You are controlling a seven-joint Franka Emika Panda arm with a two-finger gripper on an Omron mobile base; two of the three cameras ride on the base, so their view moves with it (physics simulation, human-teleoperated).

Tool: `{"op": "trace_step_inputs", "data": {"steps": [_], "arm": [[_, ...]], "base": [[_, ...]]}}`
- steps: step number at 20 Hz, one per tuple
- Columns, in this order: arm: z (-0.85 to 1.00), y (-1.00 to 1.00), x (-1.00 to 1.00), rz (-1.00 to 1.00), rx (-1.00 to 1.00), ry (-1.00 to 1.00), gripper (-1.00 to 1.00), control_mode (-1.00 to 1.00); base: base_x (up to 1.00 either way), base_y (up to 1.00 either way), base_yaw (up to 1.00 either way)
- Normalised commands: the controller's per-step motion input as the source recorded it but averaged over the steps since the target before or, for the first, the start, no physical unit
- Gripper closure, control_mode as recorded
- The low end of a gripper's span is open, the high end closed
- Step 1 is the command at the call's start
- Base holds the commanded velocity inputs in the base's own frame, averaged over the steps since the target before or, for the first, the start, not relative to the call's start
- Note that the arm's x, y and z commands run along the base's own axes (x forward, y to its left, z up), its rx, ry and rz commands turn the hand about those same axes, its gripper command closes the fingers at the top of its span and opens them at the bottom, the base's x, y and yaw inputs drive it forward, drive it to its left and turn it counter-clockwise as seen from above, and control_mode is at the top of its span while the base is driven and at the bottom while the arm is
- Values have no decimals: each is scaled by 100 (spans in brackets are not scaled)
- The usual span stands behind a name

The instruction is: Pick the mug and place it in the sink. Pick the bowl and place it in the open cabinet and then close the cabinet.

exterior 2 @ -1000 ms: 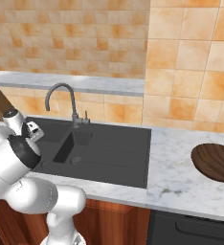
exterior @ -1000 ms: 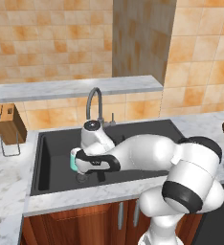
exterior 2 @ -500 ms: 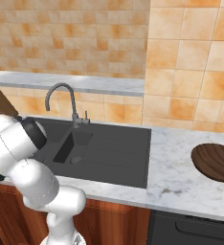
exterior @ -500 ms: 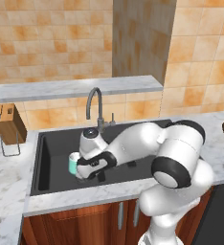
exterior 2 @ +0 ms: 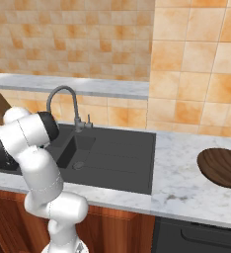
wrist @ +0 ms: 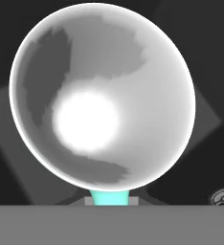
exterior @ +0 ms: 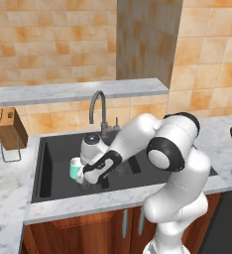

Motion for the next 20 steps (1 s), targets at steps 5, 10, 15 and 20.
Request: {"op": "trace_step_inputs", "data": {"steps": [5, 10, 15, 20], "arm": [[-21, 15, 33, -3, 0, 0, 100, -100], [-24, 18, 27, -4, 0, 0, 100, -100], [-31, 18, 30, -5, 0, 0, 100, -100], [-32, 12, 37, -5, 0, 0, 100, -100]], "base": [[0, 0, 0], [0, 0, 0], [0, 0, 0], [0, 0, 0]]}}
